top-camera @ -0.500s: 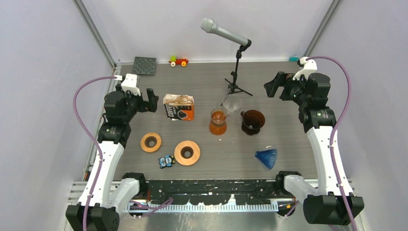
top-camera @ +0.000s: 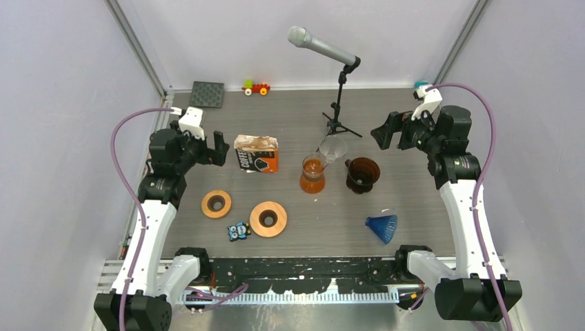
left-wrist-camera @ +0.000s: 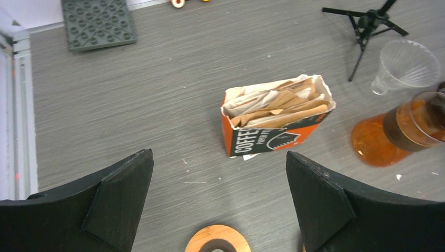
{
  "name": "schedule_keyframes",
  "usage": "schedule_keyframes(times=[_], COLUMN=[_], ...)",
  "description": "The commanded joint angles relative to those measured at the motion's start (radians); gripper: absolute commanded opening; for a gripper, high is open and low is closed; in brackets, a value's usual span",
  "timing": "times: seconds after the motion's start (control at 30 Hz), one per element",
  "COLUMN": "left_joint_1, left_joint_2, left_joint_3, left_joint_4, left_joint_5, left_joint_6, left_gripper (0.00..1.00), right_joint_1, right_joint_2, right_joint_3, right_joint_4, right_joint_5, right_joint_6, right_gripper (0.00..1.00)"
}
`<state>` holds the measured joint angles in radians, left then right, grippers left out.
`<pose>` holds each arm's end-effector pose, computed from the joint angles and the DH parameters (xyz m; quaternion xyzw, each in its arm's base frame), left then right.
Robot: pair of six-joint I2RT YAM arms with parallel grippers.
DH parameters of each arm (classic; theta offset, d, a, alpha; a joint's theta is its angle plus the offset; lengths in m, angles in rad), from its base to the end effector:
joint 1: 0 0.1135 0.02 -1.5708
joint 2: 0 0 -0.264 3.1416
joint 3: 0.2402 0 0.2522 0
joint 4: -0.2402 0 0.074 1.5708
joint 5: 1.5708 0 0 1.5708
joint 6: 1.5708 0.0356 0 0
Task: Place the coffee filter in the dripper
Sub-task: Move the coffee server to the center of the board.
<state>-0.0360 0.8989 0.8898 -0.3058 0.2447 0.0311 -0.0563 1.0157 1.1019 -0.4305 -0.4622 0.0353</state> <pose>0.2039 -0.0160 0.3443 0.0986 0.8003 -0.1002 0.5829 0.2199 0.0035 0.3830 -0.0952 0.8012 0.1814 0.5622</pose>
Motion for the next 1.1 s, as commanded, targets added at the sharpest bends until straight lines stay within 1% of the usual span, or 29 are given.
schedule_keyframes(times=[0.0,0.13,0.27,0.33,0.4,0.47,0.57,0.67,0.77,0.9,1.07], left_joint_1=[0.007,0.007,0.007,0.007,0.007,0.007,0.007,0.007,0.007,0.01,0.012], left_joint_2=[0.002,0.022,0.052,0.065,0.086,0.111,0.132,0.139,0.135,0.129,0.13], left_joint_3=[0.06,0.05,0.042,0.041,0.043,0.042,0.037,0.032,0.032,0.034,0.032], left_joint_4=[-0.046,-0.047,-0.043,-0.043,-0.042,-0.038,-0.035,-0.034,-0.037,-0.044,-0.045], left_joint_5=[0.147,0.261,0.319,0.331,0.346,0.363,0.375,0.375,0.376,0.377,0.377], left_joint_6=[0.041,0.039,0.031,0.03,0.026,0.023,0.023,0.028,0.032,0.037,0.04], left_gripper=[1.0,1.0,1.0,0.97,0.94,0.92,0.92,0.92,0.92,0.92,0.92], right_joint_1=[0.018,0.071,0.182,0.251,0.319,0.355,0.429,0.536,0.606,0.667,0.728], right_joint_2=[0.006,0.003,0.014,0.034,0.061,0.084,0.121,0.182,0.28,0.42,0.532], right_joint_3=[0.05,0.067,0.05,0.041,0.034,0.025,0.028,0.061,0.157,0.252,0.314], right_joint_4=[-0.065,-0.101,-0.142,-0.167,-0.185,-0.195,-0.228,-0.248,-0.303,-0.35,-0.379], right_joint_5=[-0.111,-0.012,0.105,0.178,0.216,0.184,0.086,0.102,0.12,0.111,0.138], right_joint_6=[-0.118,-0.19,-0.264,-0.32,-0.356,-0.379,-0.434,-0.48,-0.512,-0.562,-0.629], right_gripper=[0.99,1.0,0.97,0.95,0.92,0.88,0.85,0.82,0.76,0.65,0.59])
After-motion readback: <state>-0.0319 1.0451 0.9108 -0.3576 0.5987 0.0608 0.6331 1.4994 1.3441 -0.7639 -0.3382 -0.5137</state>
